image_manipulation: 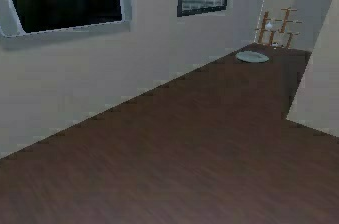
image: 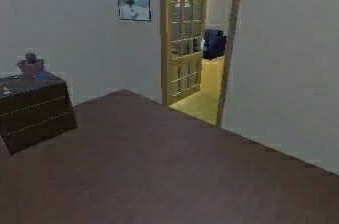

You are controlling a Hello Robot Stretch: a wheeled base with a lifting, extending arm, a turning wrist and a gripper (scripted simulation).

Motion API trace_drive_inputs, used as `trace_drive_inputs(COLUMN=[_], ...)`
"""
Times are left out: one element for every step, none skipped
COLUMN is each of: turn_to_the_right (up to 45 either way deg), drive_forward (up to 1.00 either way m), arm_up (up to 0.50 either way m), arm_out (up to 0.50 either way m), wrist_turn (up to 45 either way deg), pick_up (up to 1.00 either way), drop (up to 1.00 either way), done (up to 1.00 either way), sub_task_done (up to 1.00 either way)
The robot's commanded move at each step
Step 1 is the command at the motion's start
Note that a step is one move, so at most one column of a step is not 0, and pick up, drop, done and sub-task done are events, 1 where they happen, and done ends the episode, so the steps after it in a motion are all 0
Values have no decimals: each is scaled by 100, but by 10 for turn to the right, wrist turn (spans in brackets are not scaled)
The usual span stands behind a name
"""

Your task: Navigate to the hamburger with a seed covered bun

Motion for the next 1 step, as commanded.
trace_drive_inputs(turn_to_the_right=[0], drive_forward=[45], arm_up=[0], arm_out=[0], wrist_turn=[0], pick_up=[0], drop=[0], done=[0], sub_task_done=[0])
